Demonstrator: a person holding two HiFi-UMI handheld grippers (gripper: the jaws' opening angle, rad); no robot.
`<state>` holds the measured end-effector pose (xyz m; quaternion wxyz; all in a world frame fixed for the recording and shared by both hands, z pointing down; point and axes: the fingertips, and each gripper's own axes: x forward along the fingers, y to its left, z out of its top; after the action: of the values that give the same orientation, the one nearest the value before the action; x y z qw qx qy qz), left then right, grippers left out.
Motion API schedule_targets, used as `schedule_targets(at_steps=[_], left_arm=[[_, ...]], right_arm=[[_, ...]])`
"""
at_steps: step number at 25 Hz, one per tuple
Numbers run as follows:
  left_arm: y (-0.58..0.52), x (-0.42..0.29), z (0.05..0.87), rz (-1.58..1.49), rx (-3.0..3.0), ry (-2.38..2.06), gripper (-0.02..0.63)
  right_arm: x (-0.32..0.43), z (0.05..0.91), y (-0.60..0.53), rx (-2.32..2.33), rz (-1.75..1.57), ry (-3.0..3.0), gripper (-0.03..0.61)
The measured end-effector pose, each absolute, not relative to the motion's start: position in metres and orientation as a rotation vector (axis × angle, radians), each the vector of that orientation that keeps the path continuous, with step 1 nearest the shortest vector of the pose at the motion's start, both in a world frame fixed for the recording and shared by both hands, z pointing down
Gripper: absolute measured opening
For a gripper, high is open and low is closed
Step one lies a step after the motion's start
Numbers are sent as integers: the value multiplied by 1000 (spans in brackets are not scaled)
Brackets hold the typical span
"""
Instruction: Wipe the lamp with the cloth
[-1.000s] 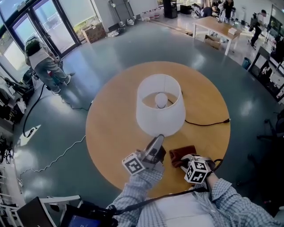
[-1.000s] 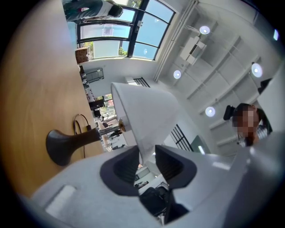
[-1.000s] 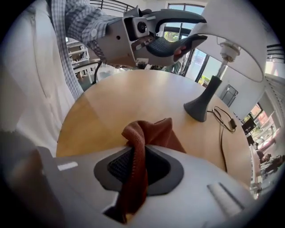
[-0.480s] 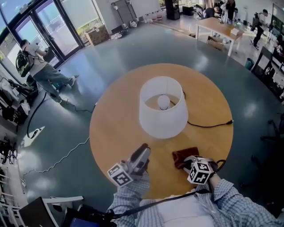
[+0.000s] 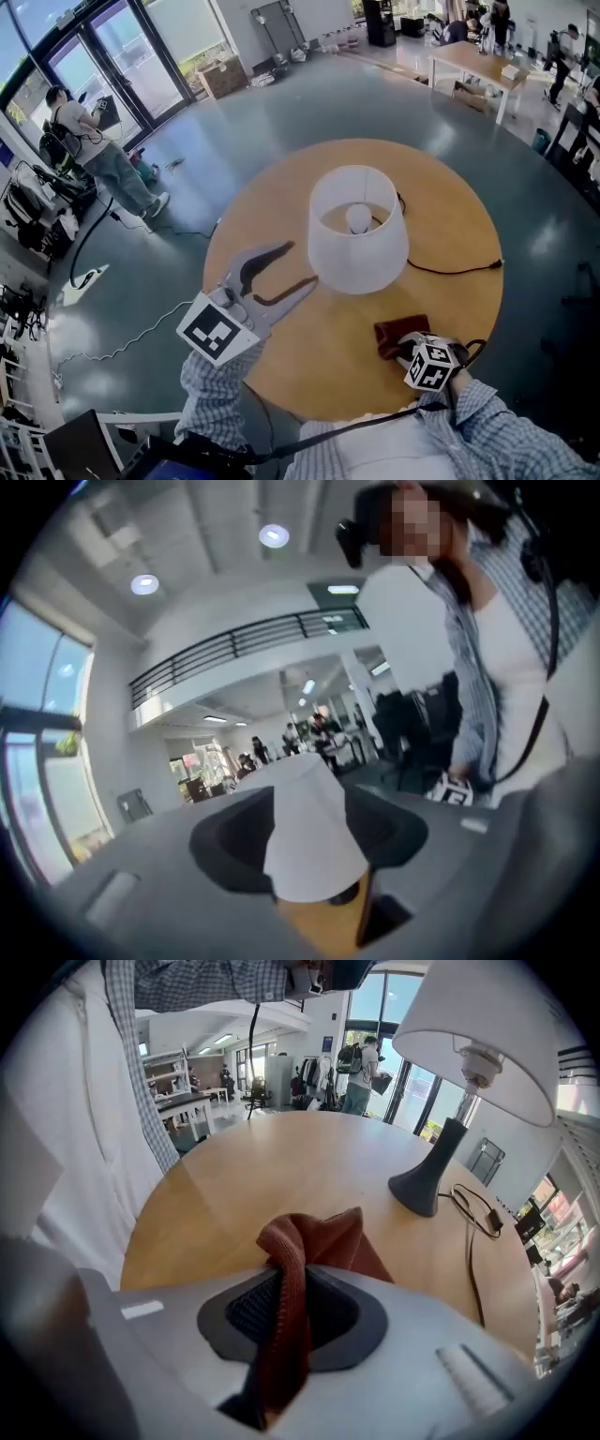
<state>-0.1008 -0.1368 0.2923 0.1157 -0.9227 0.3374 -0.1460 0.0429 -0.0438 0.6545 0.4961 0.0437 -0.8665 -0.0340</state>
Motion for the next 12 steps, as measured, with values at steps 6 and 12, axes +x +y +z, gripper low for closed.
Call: schedule_targets(at_steps=[6, 12], left_arm=[[-154, -70, 299, -1064, -2356, 545, 230], [-171, -57, 314, -1433, -2223, 232, 250]], right_arm=[[45, 654, -44, 116, -80, -2110, 65], [42, 656, -47, 123, -78, -2112, 65]])
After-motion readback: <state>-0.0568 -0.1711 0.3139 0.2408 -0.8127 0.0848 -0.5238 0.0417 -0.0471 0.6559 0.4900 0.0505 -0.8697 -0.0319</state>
